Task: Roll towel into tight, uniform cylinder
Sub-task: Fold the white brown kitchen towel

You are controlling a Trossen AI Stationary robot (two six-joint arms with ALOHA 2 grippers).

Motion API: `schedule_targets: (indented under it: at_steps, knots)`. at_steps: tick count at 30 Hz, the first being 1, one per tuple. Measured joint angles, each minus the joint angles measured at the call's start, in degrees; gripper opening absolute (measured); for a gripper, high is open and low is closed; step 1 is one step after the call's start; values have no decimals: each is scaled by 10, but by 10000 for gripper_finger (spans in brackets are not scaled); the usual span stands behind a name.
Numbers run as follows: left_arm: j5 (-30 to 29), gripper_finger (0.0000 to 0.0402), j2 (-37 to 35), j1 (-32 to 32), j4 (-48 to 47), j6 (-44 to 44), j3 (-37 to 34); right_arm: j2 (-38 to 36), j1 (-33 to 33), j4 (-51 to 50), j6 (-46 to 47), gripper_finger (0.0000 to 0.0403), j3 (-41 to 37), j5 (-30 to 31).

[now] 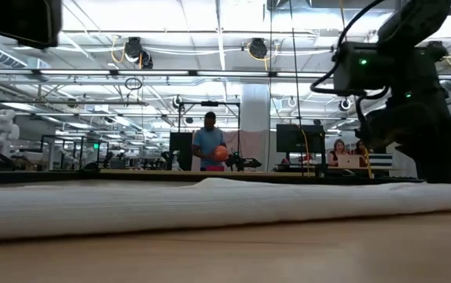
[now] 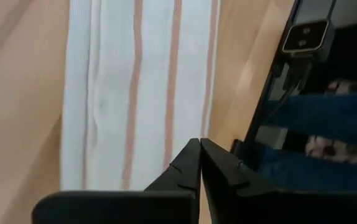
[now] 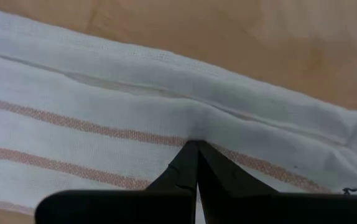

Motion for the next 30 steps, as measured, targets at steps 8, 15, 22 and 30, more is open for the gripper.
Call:
schedule_targets:
  at_steps: [8, 15, 22, 30]
  knots:
    - [99, 15, -4, 109, -16, 150, 0, 2, -75, 38, -92, 0, 8, 60]
    - [110, 15, -7, 208, -14, 214, 5, 6, -116, 152, -224, 0, 18, 167]
    - [129, 15, -7, 291, -13, 274, 50, -4, -164, 153, -270, 0, 56, 143]
    - [125, 15, -7, 365, -14, 332, 98, -37, -192, -103, -137, 0, 151, 94]
